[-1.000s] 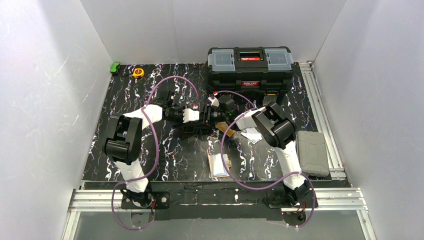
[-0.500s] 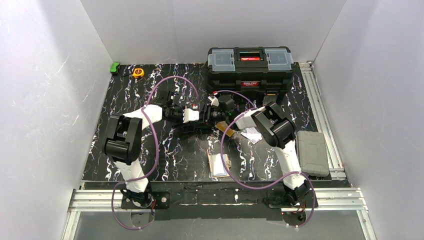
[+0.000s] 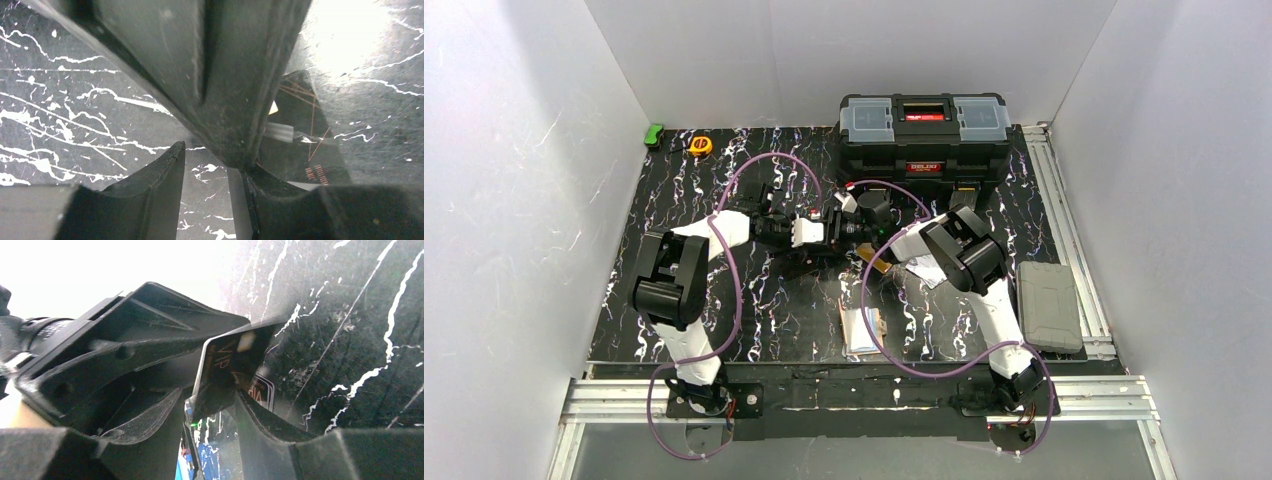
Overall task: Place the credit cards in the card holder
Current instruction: Pick up the credit card from the center of the board, then insert the credit card into the card holder.
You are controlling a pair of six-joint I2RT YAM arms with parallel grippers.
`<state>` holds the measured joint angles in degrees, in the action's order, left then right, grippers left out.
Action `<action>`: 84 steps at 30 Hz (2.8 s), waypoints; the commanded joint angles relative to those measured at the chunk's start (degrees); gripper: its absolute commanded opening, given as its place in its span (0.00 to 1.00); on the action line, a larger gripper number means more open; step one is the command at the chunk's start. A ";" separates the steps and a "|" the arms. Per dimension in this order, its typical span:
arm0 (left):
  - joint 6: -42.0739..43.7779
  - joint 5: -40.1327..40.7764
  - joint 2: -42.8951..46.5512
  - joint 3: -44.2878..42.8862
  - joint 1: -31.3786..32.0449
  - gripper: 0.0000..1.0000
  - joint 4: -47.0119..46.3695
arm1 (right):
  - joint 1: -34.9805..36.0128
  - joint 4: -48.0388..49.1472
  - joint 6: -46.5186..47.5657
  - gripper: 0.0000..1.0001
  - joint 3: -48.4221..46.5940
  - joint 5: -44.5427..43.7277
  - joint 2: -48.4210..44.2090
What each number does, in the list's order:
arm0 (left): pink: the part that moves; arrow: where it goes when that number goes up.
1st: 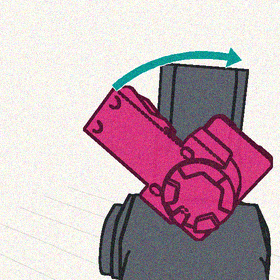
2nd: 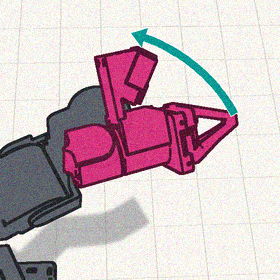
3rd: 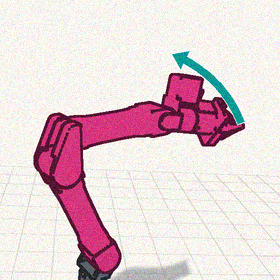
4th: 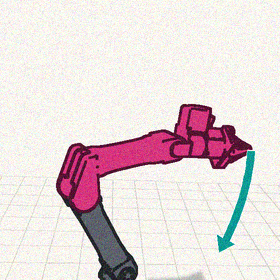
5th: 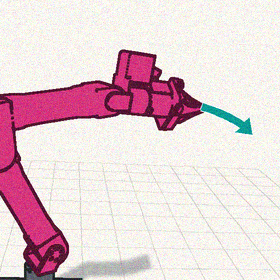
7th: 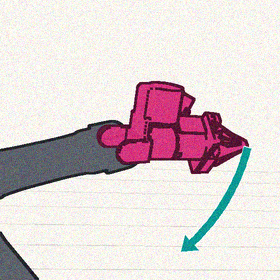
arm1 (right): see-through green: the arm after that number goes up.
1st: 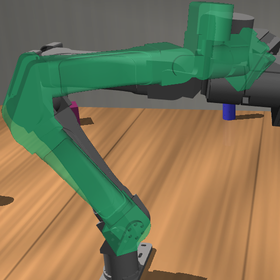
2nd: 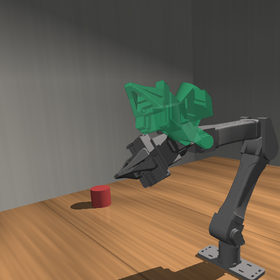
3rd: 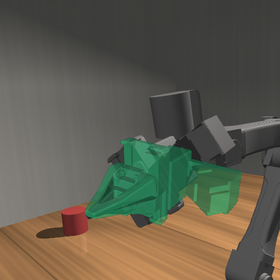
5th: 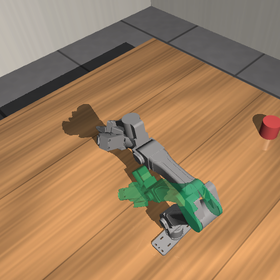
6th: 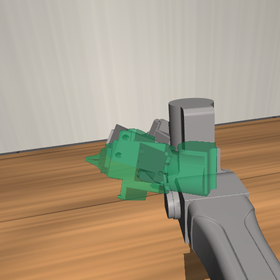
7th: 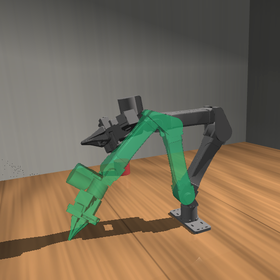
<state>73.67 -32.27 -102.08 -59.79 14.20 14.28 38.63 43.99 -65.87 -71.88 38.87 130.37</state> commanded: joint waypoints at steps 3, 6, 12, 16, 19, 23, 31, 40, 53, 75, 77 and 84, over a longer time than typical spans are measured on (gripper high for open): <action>-1.11 -2.36 -0.42 2.25 1.02 0.35 5.49 | 0.48 -3.87 1.53 0.49 -2.02 -1.65 0.99; -1.16 -2.23 -0.35 2.10 1.08 0.34 5.70 | 0.52 -5.83 2.14 0.45 -2.63 -2.18 0.84; -1.08 -2.02 -0.22 2.08 1.02 0.33 6.20 | 0.47 -11.87 5.69 0.30 -1.67 -4.74 -1.58; -1.74 -1.44 -0.06 1.64 1.02 0.33 6.26 | 0.44 -15.24 7.68 0.13 -2.08 -5.14 -2.49; -2.30 -0.81 0.65 0.45 0.78 0.33 6.65 | 0.40 -17.29 9.72 0.06 -1.95 -5.69 -4.07; -3.04 -0.64 3.26 -2.33 0.32 0.35 8.84 | 0.35 -20.90 14.11 0.05 -1.94 -6.73 -8.01; -6.97 -2.73 15.30 -3.78 0.42 0.54 13.89 | 0.59 -37.48 27.46 0.01 -1.67 -10.80 -21.51; -31.36 -7.29 32.15 1.66 8.41 0.65 18.82 | 1.28 -61.88 39.75 0.01 14.15 -22.97 -45.46; -84.64 -3.50 25.37 1.51 18.34 0.66 10.11 | 5.45 -72.67 35.84 0.01 25.91 -33.52 -64.29; -88.07 10.93 21.54 9.83 29.32 0.59 12.52 | 13.27 -70.47 33.86 0.01 27.99 -34.03 -64.14; -87.66 11.89 21.71 10.06 29.32 0.51 12.56 | 13.37 -70.12 34.35 0.01 28.19 -32.60 -64.25; -89.27 12.72 24.09 11.92 29.28 0.31 12.28 | 13.40 -70.44 37.38 0.01 28.47 -24.40 -62.23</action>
<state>-14.81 -20.53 -81.49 -49.69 43.35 25.78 51.57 -26.94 -30.70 -43.64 9.15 67.31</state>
